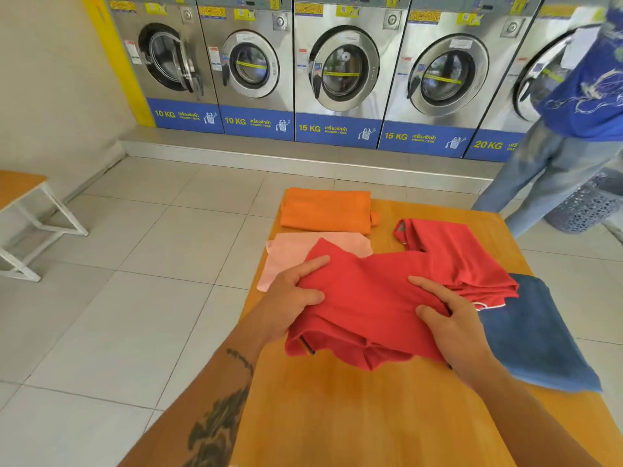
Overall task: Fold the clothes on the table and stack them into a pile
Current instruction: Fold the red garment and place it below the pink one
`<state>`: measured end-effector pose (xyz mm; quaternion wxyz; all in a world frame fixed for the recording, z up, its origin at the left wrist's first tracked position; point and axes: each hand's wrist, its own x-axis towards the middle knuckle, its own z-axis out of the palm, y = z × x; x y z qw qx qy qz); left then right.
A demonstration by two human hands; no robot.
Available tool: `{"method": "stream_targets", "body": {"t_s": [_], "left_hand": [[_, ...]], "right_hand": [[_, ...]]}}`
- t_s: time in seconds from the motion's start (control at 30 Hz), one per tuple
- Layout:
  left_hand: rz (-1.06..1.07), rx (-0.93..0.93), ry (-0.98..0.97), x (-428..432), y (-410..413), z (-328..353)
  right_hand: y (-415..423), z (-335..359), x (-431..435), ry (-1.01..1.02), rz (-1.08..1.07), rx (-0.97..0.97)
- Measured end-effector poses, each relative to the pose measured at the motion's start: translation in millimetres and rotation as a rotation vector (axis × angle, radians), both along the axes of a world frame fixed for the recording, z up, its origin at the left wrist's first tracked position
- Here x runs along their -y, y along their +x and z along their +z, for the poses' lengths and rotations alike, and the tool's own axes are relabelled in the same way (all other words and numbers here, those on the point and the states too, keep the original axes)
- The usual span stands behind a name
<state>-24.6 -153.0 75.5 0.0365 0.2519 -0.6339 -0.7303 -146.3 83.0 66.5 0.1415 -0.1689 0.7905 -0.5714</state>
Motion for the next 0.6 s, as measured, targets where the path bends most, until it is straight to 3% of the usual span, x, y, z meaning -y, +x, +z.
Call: {"method": "stream_targets", "body": {"t_s": [0.17,0.23,0.37,0.47,0.6], "left_hand": [[0.069,0.001,-0.093,43.8,40.5,-14.5],[0.116,0.108,-0.143,48.9,56.3,-39.2],[0.078,0.389,-0.434,41.2,86.3,-94.6],[0.085,0.345,-0.564,34.8,94.2,-111.2],[0.056,0.335,-0.739,28.8,99.2,-118.9]], "right_hand": [[25.9,-26.8,45.5,0.004,0.075,0.084],[33.4,-56.1,53.6,0.16,0.114,0.08],[52.8,-100.7,50.3,0.575,0.268,0.097],[59.6,-102.0,50.2,0.722,0.303,0.088],[60.0,-93.8,49.0,0.76,0.34,0.087]]}}
